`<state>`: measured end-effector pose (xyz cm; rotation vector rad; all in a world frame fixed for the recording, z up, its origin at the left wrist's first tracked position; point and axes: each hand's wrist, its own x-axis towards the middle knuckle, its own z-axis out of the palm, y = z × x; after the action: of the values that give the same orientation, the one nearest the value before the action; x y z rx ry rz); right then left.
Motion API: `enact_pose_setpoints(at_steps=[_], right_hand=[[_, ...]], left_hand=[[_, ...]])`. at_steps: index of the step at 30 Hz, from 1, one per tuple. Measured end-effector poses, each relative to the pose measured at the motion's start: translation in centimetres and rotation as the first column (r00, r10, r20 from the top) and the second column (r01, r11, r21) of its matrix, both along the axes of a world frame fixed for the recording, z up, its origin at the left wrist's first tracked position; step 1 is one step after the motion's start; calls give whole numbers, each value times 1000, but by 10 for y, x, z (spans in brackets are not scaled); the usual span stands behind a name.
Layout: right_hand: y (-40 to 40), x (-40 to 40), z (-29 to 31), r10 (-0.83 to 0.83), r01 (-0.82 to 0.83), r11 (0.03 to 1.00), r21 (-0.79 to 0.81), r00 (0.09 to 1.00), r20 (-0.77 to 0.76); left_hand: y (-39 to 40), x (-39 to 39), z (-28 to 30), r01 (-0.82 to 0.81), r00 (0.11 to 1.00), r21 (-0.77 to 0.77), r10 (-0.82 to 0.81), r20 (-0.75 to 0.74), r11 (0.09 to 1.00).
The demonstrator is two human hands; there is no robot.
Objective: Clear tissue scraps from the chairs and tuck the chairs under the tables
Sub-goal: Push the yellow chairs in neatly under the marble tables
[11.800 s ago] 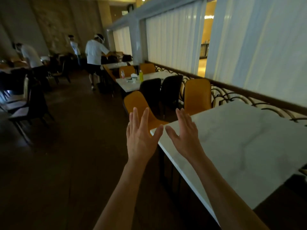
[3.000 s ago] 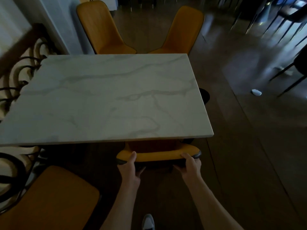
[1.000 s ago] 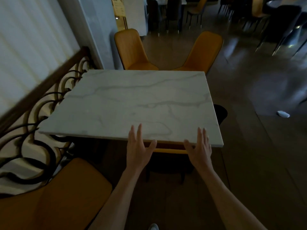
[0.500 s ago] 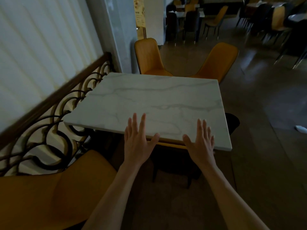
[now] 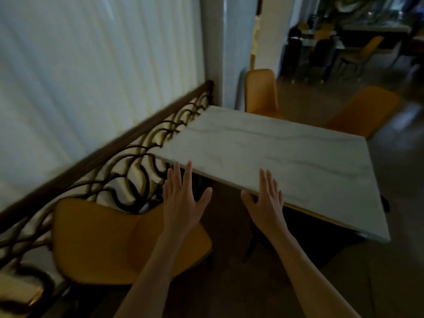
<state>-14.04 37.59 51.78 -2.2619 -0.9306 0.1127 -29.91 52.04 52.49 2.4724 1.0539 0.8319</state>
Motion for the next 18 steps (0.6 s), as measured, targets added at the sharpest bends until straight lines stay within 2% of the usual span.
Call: enact_pose_setpoints(at_steps=[4, 7, 13, 18], right_hand=[[85, -83, 12, 229, -230, 973, 22, 973, 26], [145, -153, 17, 438, -439, 897, 41, 898, 32], [224, -298, 12, 725, -726, 688, 13, 687, 50], [261, -387, 3, 838, -841, 541, 6, 540, 74]], left_hand=[[47, -103, 4, -171, 985, -27, 172, 30, 985], [71, -187, 7, -344, 938, -31, 345, 36, 938], [92, -348, -3, -636, 769, -43, 637, 57, 771], [85, -433, -17, -778, 622, -67, 781, 59, 624]])
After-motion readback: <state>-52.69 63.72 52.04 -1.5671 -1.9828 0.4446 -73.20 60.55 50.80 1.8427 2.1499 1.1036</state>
